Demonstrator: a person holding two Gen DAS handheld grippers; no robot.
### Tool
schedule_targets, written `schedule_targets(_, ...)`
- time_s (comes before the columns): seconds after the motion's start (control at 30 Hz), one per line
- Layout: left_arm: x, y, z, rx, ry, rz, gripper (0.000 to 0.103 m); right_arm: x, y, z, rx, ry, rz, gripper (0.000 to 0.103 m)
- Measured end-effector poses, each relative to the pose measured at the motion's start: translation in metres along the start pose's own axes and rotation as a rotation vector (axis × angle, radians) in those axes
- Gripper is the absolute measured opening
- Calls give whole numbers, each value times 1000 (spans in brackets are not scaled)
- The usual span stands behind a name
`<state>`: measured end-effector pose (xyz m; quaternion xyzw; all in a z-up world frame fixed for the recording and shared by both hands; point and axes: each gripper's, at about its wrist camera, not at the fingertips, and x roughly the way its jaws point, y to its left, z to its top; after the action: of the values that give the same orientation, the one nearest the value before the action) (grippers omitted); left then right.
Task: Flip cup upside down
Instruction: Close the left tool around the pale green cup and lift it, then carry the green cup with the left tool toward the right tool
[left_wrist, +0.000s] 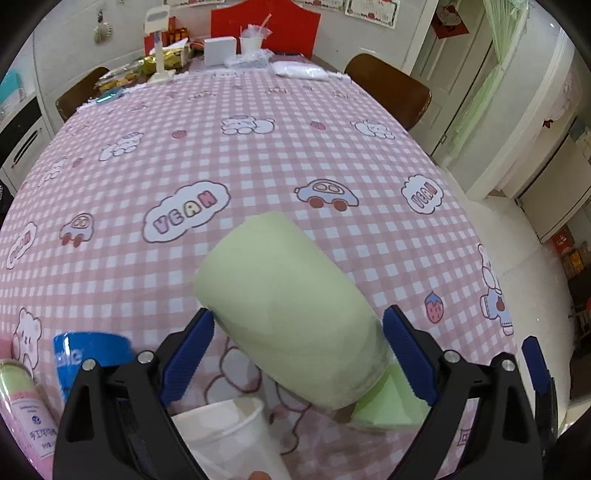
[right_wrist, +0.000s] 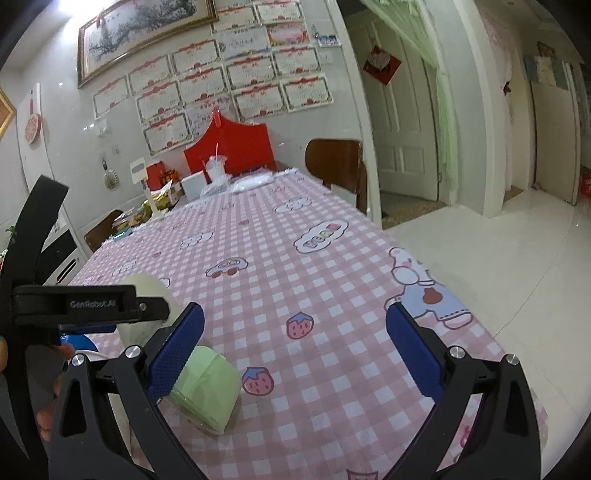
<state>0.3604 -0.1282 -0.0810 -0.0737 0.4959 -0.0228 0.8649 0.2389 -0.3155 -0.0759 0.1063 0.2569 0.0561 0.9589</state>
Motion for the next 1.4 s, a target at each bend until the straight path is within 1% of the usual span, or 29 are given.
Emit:
schedule_targets(0.13,15,-13,9,40,41,18,91,6,-5,4,-1,19,-9,95)
schedule_targets(0.27,28,-21,17,62,66,38,91,10,-13,7,9,36,-13,95)
schedule_targets(0.37,37,-23,20,61,89,33,91,13,-16,8,22,59,-3,95)
schedule_targets(0.43,42,-25,21,76,90,38,91,16,-16,9,25,76,2,95)
schedule_targets(0.5,48,-25,20,85,103,24,91,18,-16,9,22,87,9,95)
schedule_targets(0.67,45,-30,15,140,74,13,86,18,-16,9,28,97,8,95)
schedule_targets(0.7,44,-31,14,161,63,5,85,17,-17,9,32,96,7,95)
schedule_targets(0.8,40,-32,13,182,46,-27,83,17,-18,8,38,97,3,95)
schedule_targets(0.93,29,-36,11,217,24,-65,81,12,-14,6,39,81,0,95)
schedule_targets(1.0,20,-38,10,232,3,-81,80,9,-11,6,36,75,0,95)
schedule_targets(1.17,-10,-35,7,258,-59,-112,79,-9,-3,11,34,26,7,95)
schedule_targets(1.23,-27,-31,4,268,-86,-139,79,-18,-1,14,38,6,6,95)
schedule_targets(1.4,-80,-14,-13,298,-177,-166,79,-43,16,13,34,-24,20,95)
